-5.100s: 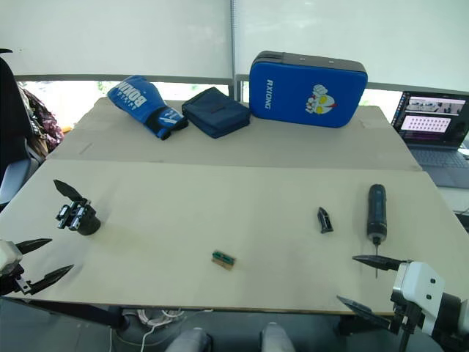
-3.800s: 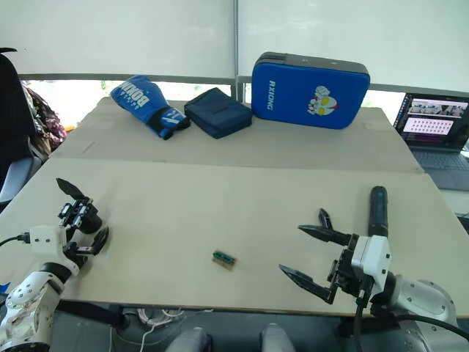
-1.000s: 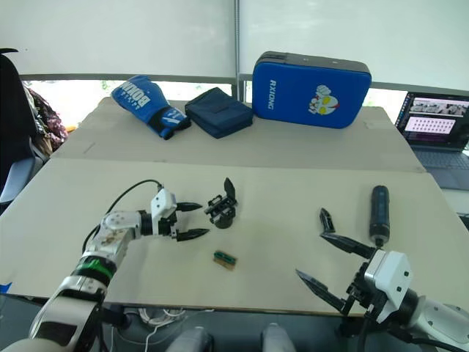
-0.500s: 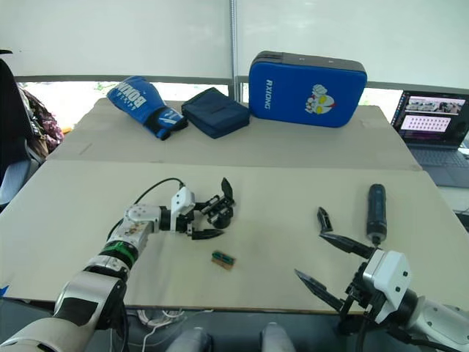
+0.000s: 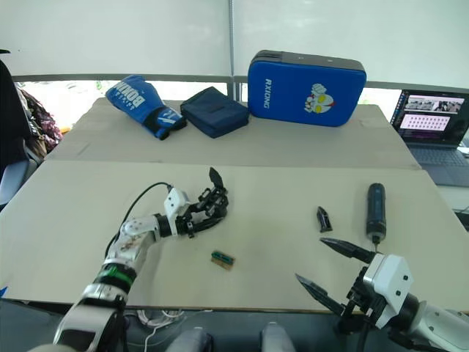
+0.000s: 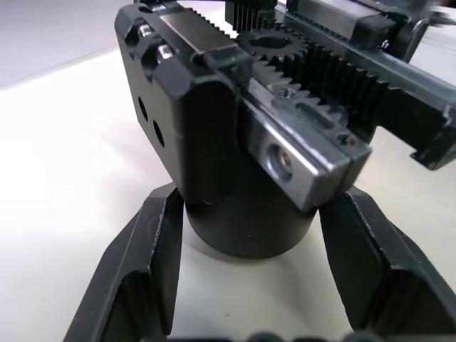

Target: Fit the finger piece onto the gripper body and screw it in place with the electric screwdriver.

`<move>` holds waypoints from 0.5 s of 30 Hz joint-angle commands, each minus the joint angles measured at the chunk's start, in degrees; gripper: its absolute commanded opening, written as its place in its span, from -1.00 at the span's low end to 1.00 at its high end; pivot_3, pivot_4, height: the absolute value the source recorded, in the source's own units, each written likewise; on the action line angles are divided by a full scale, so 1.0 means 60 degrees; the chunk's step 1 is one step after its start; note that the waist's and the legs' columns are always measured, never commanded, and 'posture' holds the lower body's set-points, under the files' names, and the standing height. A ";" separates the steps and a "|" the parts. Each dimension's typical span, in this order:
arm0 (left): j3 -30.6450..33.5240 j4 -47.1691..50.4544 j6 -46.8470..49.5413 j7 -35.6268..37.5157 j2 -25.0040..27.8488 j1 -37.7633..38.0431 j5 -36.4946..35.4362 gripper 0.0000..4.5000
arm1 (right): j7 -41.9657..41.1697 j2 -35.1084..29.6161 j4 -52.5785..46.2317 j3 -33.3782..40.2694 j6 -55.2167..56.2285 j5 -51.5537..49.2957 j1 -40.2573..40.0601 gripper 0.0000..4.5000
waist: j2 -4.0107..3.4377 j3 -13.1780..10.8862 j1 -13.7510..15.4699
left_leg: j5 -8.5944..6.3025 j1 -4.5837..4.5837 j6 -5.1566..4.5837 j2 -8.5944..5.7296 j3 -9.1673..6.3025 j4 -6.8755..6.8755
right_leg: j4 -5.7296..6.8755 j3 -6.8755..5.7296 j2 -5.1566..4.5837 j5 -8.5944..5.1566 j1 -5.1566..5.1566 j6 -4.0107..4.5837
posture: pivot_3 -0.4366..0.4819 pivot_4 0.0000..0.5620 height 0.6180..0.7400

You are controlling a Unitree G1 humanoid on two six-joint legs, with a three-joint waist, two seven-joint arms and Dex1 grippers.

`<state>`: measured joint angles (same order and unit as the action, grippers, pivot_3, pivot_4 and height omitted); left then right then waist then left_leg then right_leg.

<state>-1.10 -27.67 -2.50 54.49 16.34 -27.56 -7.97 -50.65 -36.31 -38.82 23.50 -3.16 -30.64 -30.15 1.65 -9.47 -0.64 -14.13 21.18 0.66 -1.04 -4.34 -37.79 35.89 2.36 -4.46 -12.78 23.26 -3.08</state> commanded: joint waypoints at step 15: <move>-0.0808 0.3091 0.2580 -0.2036 -0.0333 0.1141 0.0187 0.68 | -0.0118 -0.0015 -0.0121 0.0219 0.0115 -0.0214 0.0244 1.00 | -0.0004 0.0000 0.0131 | -0.0001 -0.0004 0.0003 -0.0005 0.0008 -0.0003 | -0.0006 -0.0002 0.0001 -0.0007 -0.0007 -0.0014 | -0.05 -0.47 1.00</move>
<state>-5.77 -10.14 12.84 41.98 13.84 -19.84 -6.42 -51.15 -36.30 -38.75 23.47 -3.16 -30.63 -28.81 1.63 -9.47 0.14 -14.14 21.15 0.68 -1.06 -4.28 -37.81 35.85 2.34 -4.46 -12.82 23.22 -3.16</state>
